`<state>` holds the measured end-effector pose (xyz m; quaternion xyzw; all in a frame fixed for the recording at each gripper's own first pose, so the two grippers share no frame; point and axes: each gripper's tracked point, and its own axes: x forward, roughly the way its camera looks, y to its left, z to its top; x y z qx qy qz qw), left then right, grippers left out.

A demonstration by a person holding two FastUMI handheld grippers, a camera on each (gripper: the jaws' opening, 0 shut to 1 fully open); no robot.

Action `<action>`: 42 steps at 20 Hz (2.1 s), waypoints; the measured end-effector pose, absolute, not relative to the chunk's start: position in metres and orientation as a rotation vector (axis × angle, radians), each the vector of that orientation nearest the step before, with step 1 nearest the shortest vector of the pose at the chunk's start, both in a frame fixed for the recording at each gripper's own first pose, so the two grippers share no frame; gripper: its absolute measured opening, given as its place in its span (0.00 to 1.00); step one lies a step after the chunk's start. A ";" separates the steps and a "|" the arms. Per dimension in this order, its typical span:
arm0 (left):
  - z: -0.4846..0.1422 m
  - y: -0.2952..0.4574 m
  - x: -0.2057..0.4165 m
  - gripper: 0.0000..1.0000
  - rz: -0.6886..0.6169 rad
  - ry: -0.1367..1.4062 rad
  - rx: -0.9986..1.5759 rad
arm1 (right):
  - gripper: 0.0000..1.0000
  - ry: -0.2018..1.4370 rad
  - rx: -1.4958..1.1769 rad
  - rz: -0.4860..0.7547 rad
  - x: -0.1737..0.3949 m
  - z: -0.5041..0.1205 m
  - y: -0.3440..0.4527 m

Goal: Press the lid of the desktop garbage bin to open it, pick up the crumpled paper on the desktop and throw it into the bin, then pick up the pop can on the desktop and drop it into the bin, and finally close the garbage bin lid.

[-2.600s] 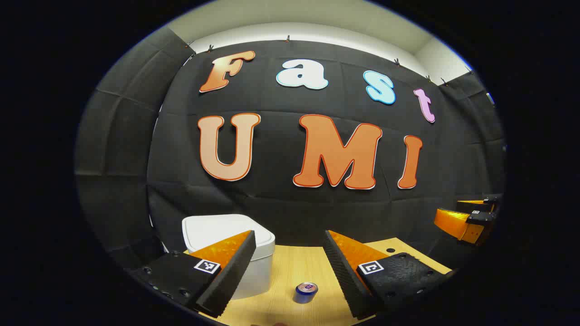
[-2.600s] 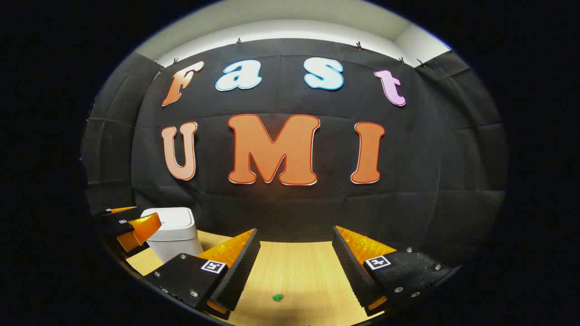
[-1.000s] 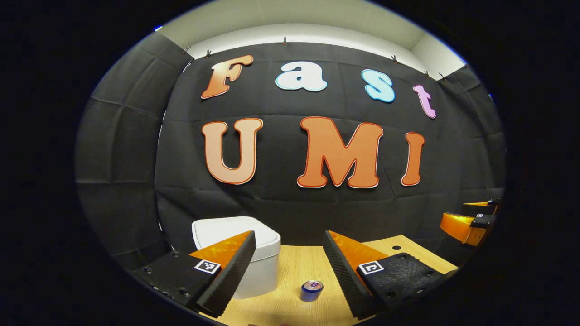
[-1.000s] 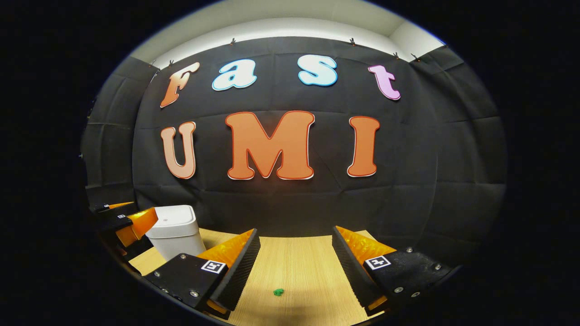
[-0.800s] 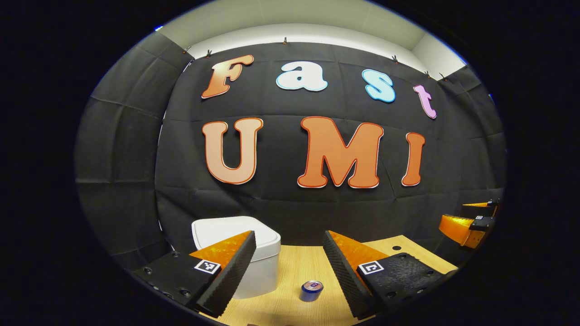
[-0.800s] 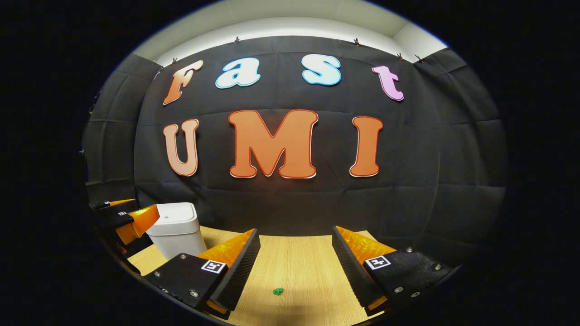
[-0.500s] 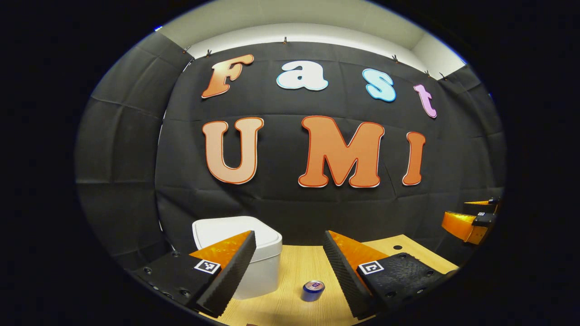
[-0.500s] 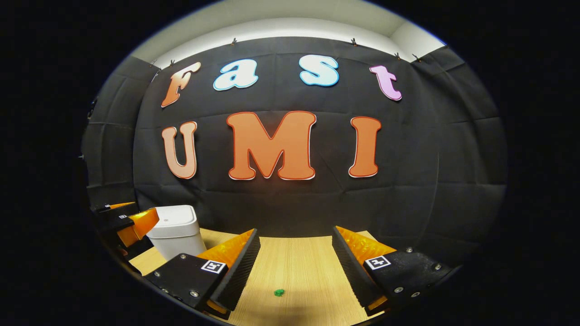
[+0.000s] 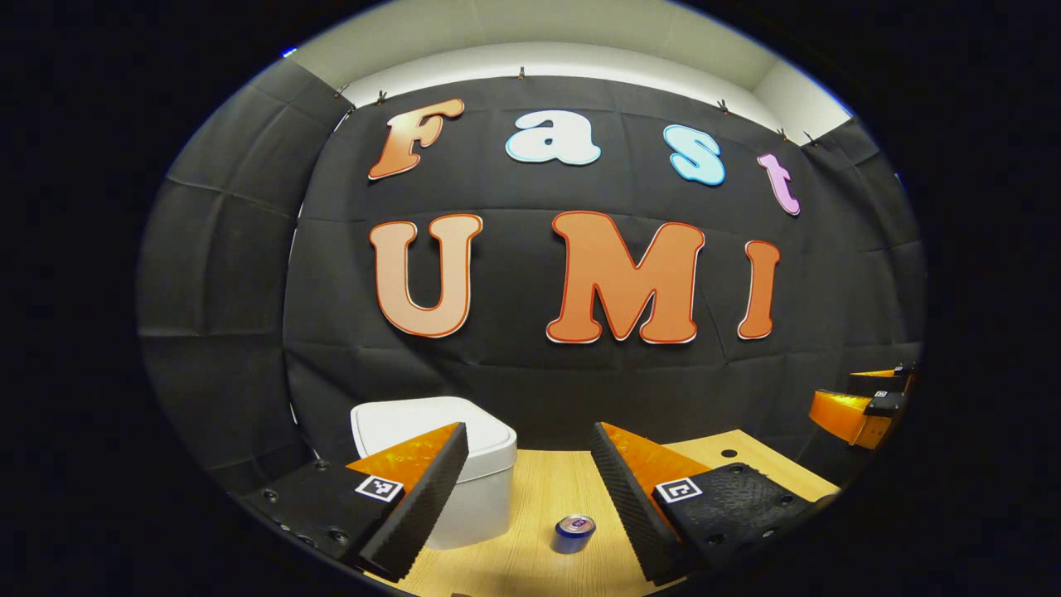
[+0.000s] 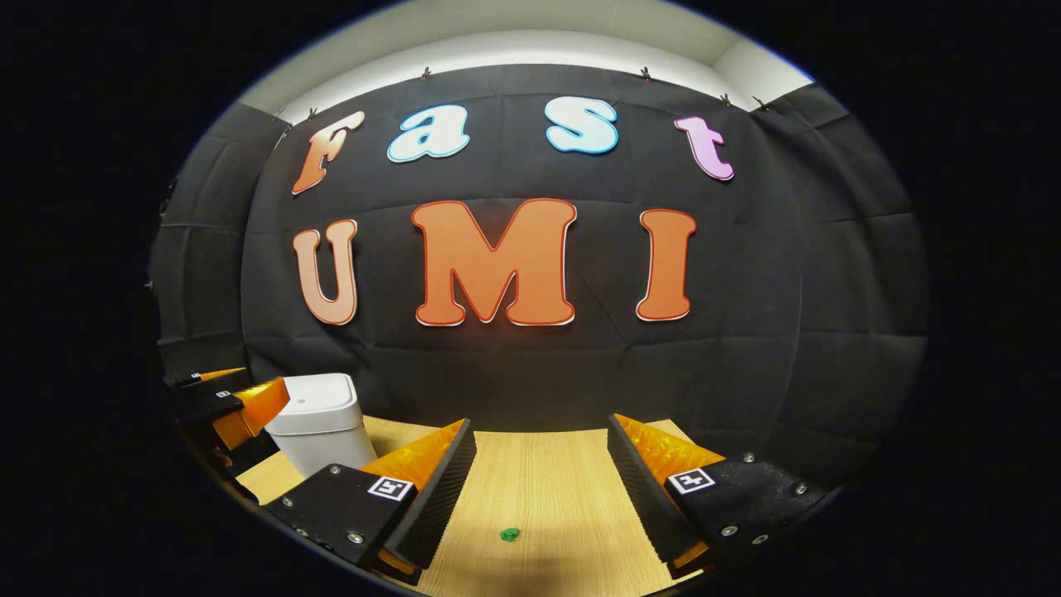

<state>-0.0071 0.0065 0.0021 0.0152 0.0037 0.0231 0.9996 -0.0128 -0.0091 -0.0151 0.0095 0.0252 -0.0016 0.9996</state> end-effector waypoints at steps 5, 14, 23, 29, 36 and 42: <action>0.003 0.026 -0.001 0.94 0.085 0.003 0.021 | 0.96 0.056 0.023 0.001 -0.008 -0.017 -0.009; -0.020 0.071 0.028 0.20 0.165 0.098 0.041 | 0.95 0.055 0.024 0.008 0.004 -0.016 -0.011; -0.070 0.137 0.110 0.00 0.250 0.230 0.070 | 0.95 0.087 0.011 0.006 0.016 -0.022 -0.021; -0.085 0.153 0.118 0.00 0.279 0.261 0.067 | 0.96 0.099 0.009 0.002 0.025 -0.023 -0.025; -0.092 0.150 0.113 0.00 0.301 0.237 0.142 | 0.96 0.129 -0.012 0.025 0.027 -0.036 -0.016; -0.055 0.151 0.100 0.00 0.327 0.158 0.221 | 0.96 0.104 0.000 -0.008 0.023 -0.025 -0.035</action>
